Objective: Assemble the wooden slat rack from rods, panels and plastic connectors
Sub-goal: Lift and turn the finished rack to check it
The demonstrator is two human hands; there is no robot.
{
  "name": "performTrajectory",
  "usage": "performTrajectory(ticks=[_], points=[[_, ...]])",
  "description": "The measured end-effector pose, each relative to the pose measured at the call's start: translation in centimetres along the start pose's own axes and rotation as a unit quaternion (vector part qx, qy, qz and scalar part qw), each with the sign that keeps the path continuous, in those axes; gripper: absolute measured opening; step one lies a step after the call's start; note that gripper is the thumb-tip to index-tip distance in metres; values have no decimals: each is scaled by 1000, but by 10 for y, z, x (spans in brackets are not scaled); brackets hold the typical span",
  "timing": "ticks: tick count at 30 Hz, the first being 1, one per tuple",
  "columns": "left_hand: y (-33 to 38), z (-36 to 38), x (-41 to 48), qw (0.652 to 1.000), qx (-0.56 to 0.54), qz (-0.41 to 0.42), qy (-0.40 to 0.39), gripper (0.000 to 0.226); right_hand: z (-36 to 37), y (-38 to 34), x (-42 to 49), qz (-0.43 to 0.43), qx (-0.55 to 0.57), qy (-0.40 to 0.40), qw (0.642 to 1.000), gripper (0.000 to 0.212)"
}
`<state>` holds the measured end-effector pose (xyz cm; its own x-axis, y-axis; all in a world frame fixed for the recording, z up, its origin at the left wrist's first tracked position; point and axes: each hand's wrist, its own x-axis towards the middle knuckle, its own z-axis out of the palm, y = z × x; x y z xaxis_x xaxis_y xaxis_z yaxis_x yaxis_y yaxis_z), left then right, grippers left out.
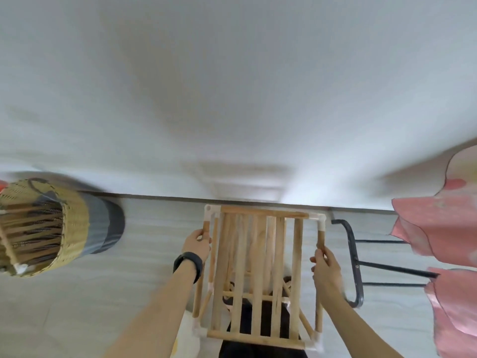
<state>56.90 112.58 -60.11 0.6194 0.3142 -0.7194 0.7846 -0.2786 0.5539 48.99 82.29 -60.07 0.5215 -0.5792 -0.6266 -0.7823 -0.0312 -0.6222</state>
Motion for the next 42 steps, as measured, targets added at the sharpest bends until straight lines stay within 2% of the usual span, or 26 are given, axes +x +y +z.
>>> performTrajectory(ticks=[8,17,22,28,31,34,38,42], points=[[-9,31,91,1000,5,-28,-1,12,57,6,81,-7,-24,0,1000,34],[36,63,171,999,31,23,24,28,97,-31,170,-35,-58,-5,998,27],[30,74,180,995,42,65,69,31,110,-28,184,-44,-66,15,997,24],[21,79,169,974,157,119,110,34,104,-26,183,-57,-100,-13,993,34],[13,75,152,965,231,111,63,59,92,-30,168,-69,-121,-49,989,46],[-3,68,111,947,301,114,19,60,71,-22,131,-106,-233,-66,964,62],[-8,50,37,933,343,93,-62,50,43,-17,51,-147,-339,-122,921,48],[6,16,-30,888,411,203,-37,44,17,-27,-25,-207,-438,-111,868,35]])
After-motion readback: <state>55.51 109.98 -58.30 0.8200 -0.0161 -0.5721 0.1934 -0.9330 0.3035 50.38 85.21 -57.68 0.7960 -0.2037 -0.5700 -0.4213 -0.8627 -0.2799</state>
